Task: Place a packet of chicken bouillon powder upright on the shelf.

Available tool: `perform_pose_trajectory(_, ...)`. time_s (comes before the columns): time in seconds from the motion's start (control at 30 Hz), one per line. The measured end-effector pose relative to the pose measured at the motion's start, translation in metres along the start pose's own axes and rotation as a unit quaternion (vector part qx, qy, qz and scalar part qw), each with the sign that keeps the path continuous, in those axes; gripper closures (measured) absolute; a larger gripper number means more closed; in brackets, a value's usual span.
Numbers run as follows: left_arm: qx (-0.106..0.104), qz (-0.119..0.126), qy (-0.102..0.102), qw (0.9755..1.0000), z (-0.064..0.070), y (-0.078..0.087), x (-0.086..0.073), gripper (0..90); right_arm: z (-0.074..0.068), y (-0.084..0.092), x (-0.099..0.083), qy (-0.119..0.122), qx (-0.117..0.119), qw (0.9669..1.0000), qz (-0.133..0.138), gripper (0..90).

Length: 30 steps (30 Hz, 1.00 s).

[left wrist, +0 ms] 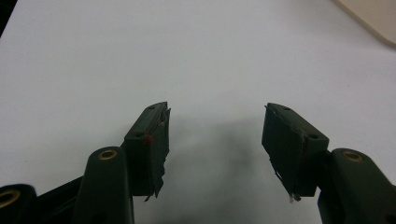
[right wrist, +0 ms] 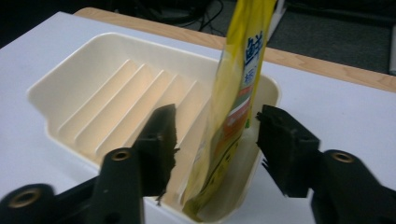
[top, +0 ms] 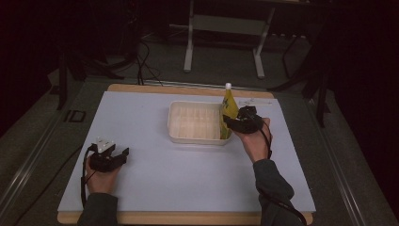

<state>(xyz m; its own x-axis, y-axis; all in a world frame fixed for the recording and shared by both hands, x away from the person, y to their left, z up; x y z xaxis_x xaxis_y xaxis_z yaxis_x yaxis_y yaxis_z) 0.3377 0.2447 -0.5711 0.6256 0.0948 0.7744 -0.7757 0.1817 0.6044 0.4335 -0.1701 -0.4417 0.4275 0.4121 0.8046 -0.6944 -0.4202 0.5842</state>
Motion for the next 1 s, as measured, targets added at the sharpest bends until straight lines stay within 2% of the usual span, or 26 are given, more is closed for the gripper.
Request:
perform_pose_trajectory(0.07, 0.000, 0.000, 0.001, 1.0000, 0.000, 0.000, 0.000, 40.9, -0.001, 0.003, 0.000, 0.005, 0.008, 1.0000, -0.002, 43.6)
perform_pose_trajectory(0.33, 0.001, -0.001, 0.000, 1.0000, 0.000, 0.000, 0.000, 40.7, 0.000, 0.017, -0.004, 0.015, 0.018, 0.9997, -0.012, 40.1)
perform_pose_trajectory(0.63, 0.002, -0.001, 0.001, 1.0000, 0.000, 0.000, 0.000, 40.5, 0.001, 0.034, -0.018, 0.011, 0.026, 0.9996, -0.010, 38.1)
perform_pose_trajectory(0.77, 0.004, 0.000, 0.000, 1.0000, 0.000, 0.000, 0.000, 40.0, 0.001, 0.040, -0.030, 0.012, 0.032, 0.9993, -0.011, 37.0)
perform_pose_trajectory(0.8, 0.004, 0.001, 0.000, 1.0000, 0.001, 0.000, 0.000, 39.8, 0.000, 0.042, -0.039, 0.002, 0.036, 0.9993, -0.008, 37.0)
perform_pose_trajectory(0.83, 0.004, 0.001, 0.000, 1.0000, 0.001, 0.000, 0.000, 39.7, 0.000, 0.042, -0.039, 0.002, 0.036, 0.9993, -0.008, 37.0)
perform_pose_trajectory(0.87, 0.004, 0.001, 0.001, 1.0000, 0.000, 0.000, 0.000, 39.4, -0.001, 0.043, -0.050, -0.003, 0.040, 0.9991, -0.010, 36.6)
perform_pose_trajectory(0.9, 0.004, 0.001, 0.001, 1.0000, 0.000, 0.000, 0.000, 39.3, -0.001, 0.043, -0.050, -0.003, 0.040, 0.9991, -0.010, 36.6)
perform_pose_trajectory(0.93, 0.005, 0.000, 0.001, 1.0000, 0.000, 0.000, 0.000, 38.9, -0.002, 0.042, -0.065, -0.004, 0.037, 0.9991, -0.020, 36.3)
perform_pose_trajectory(0.97, 0.005, 0.000, 0.001, 1.0000, 0.000, 0.000, 0.000, 38.7, -0.002, 0.042, -0.065, -0.004, 0.037, 0.9991, -0.020, 36.3)
perform_pose_trajectory(1.0, 0.007, 0.000, 0.002, 1.0000, 0.000, 0.000, 0.000, 37.8, -0.001, 0.042, -0.081, -0.011, 0.034, 0.9990, -0.025, 36.2)
Point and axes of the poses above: each handheld gripper's, and its own axes: y roughly backward along the jaws, x roughly out of its top, z roughly to its right, the point moved 5 cm from there along -y, roughly forward along the jaws, and after that the axes turned 12 degrees about y, right-handed, at the moved point
